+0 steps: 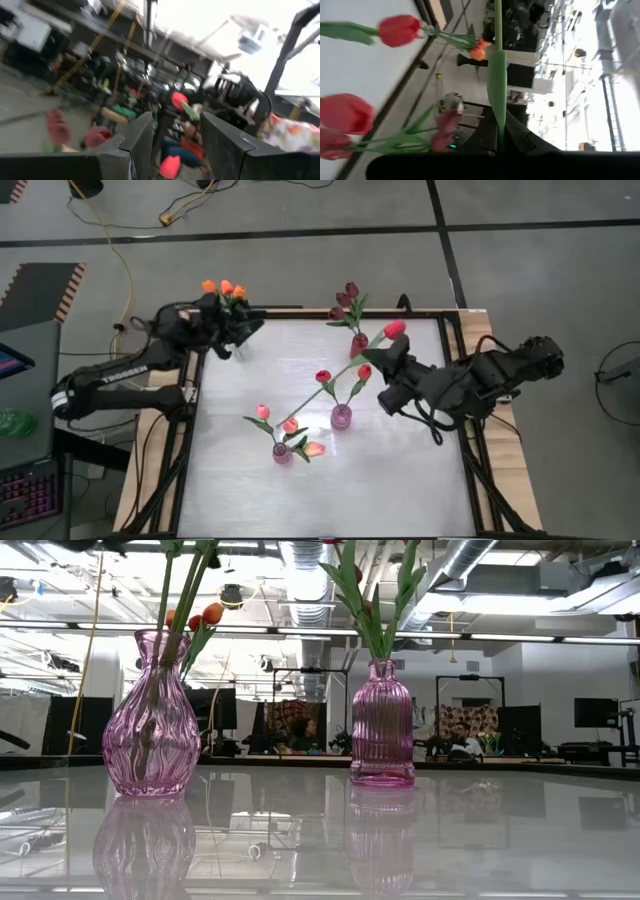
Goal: Sort flowers into vase by color
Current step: Put the red flower into the top purple vase
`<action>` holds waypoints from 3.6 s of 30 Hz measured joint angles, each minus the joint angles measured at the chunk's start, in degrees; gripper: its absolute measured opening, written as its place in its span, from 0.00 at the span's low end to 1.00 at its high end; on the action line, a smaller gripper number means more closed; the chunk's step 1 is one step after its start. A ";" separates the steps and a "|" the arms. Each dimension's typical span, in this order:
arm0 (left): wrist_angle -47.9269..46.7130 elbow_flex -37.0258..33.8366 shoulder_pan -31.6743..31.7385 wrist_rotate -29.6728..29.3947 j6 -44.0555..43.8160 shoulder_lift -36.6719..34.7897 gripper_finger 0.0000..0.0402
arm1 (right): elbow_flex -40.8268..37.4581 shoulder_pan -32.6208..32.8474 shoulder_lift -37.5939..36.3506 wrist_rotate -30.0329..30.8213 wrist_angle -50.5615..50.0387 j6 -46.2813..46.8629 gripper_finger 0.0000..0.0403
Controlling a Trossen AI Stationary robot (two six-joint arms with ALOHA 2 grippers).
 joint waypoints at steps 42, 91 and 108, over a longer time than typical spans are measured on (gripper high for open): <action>-13.00 30.80 -10.89 21.24 1.98 30.37 0.37 | -0.02 -7.59 6.58 -9.71 24.55 -41.02 0.08; -10.38 30.75 -15.62 20.19 -3.83 30.57 0.37 | -0.02 -9.29 6.58 -14.51 22.21 -40.80 0.08; -10.76 30.69 -15.60 16.63 -3.70 30.68 0.03 | 0.00 -9.27 6.51 -14.49 22.37 -40.84 0.11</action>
